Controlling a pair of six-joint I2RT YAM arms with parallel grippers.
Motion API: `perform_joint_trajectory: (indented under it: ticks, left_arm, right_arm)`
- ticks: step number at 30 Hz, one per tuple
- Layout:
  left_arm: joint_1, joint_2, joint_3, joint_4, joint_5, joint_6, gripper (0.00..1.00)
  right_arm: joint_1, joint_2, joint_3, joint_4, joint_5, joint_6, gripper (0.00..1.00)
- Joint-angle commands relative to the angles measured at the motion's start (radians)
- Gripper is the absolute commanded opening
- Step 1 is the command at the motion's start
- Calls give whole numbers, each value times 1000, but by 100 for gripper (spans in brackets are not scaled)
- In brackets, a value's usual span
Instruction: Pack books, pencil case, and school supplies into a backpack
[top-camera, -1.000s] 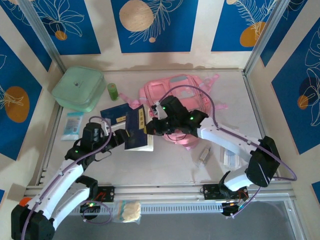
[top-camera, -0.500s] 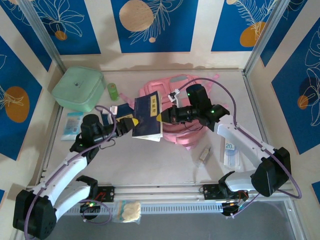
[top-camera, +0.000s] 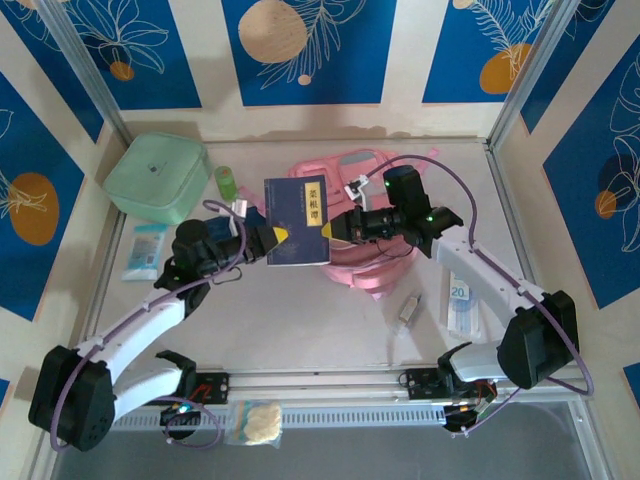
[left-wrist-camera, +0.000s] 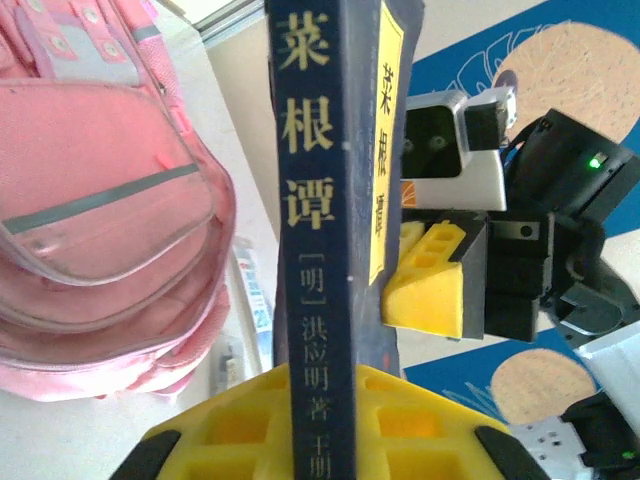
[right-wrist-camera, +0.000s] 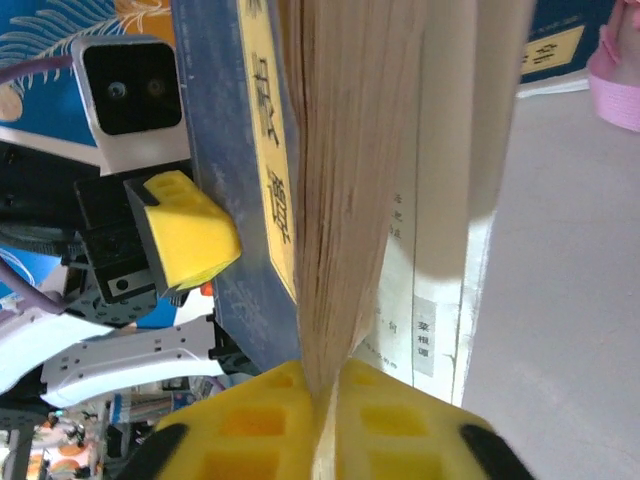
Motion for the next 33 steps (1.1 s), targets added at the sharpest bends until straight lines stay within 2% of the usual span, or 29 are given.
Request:
perform_joint_trajectory:
  ticks: [1,5,8,13,17,20,24,28,33]
  left_arm:
    - [-22,16,51,129,8,-21,0]
    - [-25,22,79,150,-2,-36,0]
    - [-41,25,106,155,-19,-36,0]
    - [-81,55,147,144,-33,-15,0]
    - [-89,78,151,171,-37,-24,0]
    - [-90,85,153,151,-46,-11,0]
    - [-90,71,177,-20,-88,73,0]
    - [-91,61,190,-121,-121,132,0]
    - [-98,79,191,-95,-111,124,0]
  right_arm:
    - [-8,-12,-18,3,-17,-13,31]
    - [-57,-50,-70,6,-1,41,57]
    - [-76,-57,-104,44,-41,95,71]
    - [-52,-63,-129,187,-144,192,82]
    - [-37,-87,-149,330,-204,284,83]
    - [-38,-88,-138,343,-215,299,78]
    - [-39,-116,-133,295,-188,269,68]
    - [-39,-130,-119,196,-133,204,49]
    - [-32,-107,-110,157,-103,164,28]
